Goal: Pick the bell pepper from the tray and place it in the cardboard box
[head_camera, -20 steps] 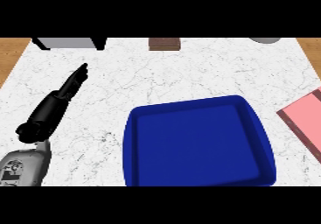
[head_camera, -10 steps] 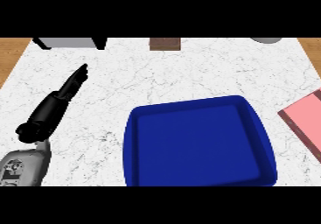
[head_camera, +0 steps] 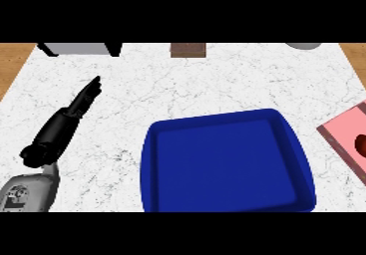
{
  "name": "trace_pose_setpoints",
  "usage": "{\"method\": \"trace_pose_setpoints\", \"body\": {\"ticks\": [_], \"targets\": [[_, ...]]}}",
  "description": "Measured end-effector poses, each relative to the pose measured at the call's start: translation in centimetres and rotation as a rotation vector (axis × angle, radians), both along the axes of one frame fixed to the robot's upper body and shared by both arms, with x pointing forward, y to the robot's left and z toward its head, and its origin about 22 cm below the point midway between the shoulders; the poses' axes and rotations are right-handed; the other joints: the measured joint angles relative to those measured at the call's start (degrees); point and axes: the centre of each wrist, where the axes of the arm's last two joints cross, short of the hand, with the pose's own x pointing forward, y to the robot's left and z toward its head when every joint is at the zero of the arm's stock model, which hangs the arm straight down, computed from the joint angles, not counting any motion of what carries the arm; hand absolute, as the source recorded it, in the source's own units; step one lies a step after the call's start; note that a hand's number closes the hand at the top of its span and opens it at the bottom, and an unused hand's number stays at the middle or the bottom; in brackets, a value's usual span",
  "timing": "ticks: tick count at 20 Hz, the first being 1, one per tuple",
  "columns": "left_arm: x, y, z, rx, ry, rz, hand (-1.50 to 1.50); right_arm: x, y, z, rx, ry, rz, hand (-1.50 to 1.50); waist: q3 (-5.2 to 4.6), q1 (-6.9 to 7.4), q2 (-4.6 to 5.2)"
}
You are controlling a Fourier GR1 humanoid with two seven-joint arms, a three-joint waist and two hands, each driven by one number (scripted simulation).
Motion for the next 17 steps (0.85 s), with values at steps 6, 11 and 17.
{"method": "trace_pose_setpoints", "body": {"ticks": [6, 11, 17], "targets": [[-0.1, 0.2, 0.2, 0.002, 0.006, 0.007, 0.0, 0.5, -0.7, 0.6, 0.23, -0.311, 0.056, -1.5, 0.07, -0.25, -0.27], [-0.1, 0.1, 0.1, 0.005, 0.007, 0.015, 0.0, 0.6, -1.8, 0.1, 0.578, -0.62, -0.059, -1.5, 0.07, -0.83, -0.47], [0.1, 0.4, 0.5, 0.008, -0.007, 0.017, 0.0, -2.0, -5.4, 0.2, 0.781, -0.798, -0.247, -1.5, 0.03, -0.53, -0.14]]}}
